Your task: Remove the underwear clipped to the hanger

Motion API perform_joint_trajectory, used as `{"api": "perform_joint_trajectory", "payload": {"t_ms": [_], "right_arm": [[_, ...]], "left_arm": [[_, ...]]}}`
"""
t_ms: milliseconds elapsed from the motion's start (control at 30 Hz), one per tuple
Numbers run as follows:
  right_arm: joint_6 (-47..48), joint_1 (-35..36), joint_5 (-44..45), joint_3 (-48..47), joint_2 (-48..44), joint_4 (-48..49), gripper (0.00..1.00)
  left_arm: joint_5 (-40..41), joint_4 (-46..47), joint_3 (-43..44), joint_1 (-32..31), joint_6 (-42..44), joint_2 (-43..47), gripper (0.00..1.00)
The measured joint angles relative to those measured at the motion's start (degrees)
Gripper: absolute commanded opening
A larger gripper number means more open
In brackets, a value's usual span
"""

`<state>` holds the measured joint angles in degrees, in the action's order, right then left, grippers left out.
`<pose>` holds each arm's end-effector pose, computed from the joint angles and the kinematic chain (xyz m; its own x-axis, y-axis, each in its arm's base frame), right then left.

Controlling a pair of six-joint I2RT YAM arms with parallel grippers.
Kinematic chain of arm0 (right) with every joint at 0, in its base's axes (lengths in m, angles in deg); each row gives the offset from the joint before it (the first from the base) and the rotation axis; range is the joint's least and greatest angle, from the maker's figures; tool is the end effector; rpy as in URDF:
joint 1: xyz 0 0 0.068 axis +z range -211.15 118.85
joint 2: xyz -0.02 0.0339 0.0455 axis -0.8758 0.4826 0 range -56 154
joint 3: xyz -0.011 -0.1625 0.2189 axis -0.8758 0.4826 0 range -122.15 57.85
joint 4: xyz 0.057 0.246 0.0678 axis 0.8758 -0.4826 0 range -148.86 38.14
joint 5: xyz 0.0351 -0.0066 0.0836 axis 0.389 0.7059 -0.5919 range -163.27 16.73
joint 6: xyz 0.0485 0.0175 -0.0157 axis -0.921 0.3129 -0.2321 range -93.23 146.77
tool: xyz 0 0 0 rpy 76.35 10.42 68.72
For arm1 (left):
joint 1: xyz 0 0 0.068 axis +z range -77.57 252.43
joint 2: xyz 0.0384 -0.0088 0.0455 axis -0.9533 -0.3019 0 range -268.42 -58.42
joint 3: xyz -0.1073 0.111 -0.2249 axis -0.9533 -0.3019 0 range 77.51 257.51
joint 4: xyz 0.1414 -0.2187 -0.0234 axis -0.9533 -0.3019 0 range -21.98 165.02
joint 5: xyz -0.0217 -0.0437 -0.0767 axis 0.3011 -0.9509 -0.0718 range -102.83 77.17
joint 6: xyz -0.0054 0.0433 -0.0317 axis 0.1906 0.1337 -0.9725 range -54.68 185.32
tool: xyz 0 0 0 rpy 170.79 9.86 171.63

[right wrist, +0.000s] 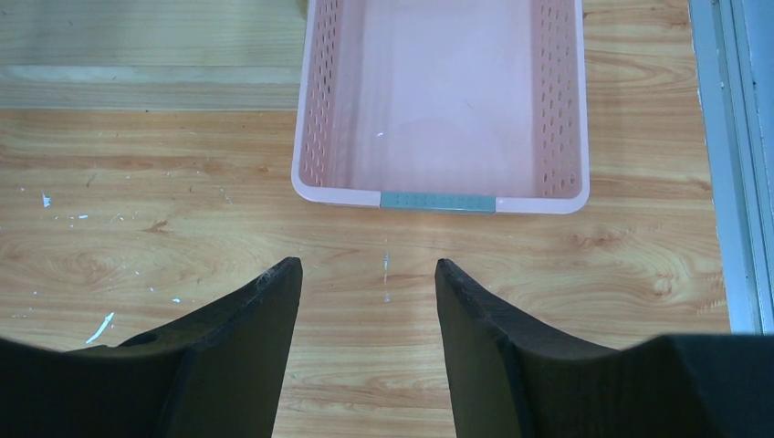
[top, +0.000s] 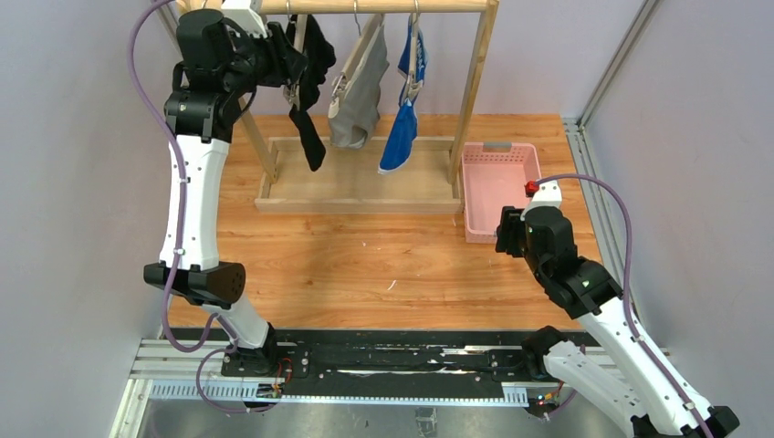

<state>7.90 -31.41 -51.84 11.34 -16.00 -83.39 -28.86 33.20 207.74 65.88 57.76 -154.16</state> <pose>0.1380 0.0638 0.3252 -0.4039 0.1160 -0.9074 -0.0462 0.9881 0.1468 0.3184 -0.0464 0.5506 -0.1760 -0.1070 -0.9786 0.3617 0.9175 -0.1654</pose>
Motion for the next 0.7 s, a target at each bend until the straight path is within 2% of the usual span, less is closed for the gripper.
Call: {"api": "perform_joint_trajectory", "payload": {"t_ms": [133, 400, 700], "right_arm": [[0.17, 0.0, -0.04, 0.0, 0.0, 0.0, 0.57], [0.42, 0.02, -0.44, 0.0, 0.0, 0.07, 0.57], [0.5, 0.02, -0.46, 0.17, 0.07, 0.22, 0.57]], "left_arm": [[0.76, 0.35, -1.53, 0.0, 0.42, 0.15, 0.37], [1.46, 2.1, -3.56, 0.0, 1.22, 1.36, 0.03], [2.47, 2.86, -5.22, 0.0, 1.31, 2.64, 0.0]]}}
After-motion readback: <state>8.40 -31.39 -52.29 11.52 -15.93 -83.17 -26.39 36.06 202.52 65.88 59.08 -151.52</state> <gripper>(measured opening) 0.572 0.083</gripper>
